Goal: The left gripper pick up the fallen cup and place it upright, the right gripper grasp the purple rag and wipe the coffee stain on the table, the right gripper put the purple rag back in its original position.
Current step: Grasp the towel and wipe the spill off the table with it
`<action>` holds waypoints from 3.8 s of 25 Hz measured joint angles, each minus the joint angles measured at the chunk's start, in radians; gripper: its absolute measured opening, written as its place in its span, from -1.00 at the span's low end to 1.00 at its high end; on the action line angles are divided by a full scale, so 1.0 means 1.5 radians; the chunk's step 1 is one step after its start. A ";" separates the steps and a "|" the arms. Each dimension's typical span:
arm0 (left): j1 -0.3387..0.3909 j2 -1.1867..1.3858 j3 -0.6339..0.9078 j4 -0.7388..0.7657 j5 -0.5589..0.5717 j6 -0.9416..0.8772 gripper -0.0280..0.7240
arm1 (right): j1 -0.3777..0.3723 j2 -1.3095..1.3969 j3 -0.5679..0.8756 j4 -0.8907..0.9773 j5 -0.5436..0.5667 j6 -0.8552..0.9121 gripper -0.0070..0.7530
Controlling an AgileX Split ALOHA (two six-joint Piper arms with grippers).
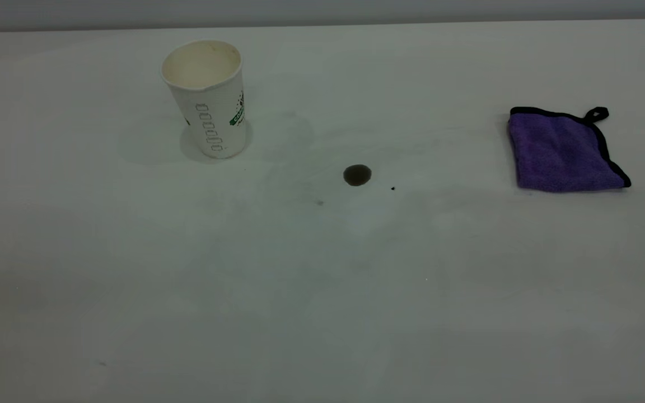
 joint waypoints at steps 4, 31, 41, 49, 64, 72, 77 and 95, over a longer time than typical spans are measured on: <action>0.000 0.000 0.000 0.000 0.000 0.000 -0.25 | 0.000 0.000 0.000 0.000 0.000 0.000 0.48; 0.000 0.000 0.000 0.000 0.001 0.000 -0.25 | 0.000 0.909 -0.225 -0.005 -0.412 -0.024 0.90; 0.000 0.000 0.000 0.000 0.001 0.000 -0.25 | 0.033 1.367 -0.408 0.003 -0.531 -0.045 0.90; 0.000 0.000 0.000 0.000 0.001 -0.001 -0.25 | 0.039 1.533 -0.538 0.010 -0.493 -0.056 0.90; 0.000 0.000 0.000 0.000 0.001 -0.001 -0.25 | 0.066 1.645 -0.637 0.011 -0.483 -0.096 0.51; 0.000 0.000 0.000 0.000 0.002 -0.001 -0.25 | 0.072 1.656 -0.656 0.090 -0.457 -0.148 -0.78; 0.000 0.000 0.000 0.000 0.002 -0.001 -0.25 | 0.138 1.656 -0.695 0.138 -0.403 -0.186 -0.85; 0.000 0.000 0.000 0.000 0.002 -0.001 -0.25 | 0.424 1.697 -0.843 0.140 -0.353 -0.131 -0.85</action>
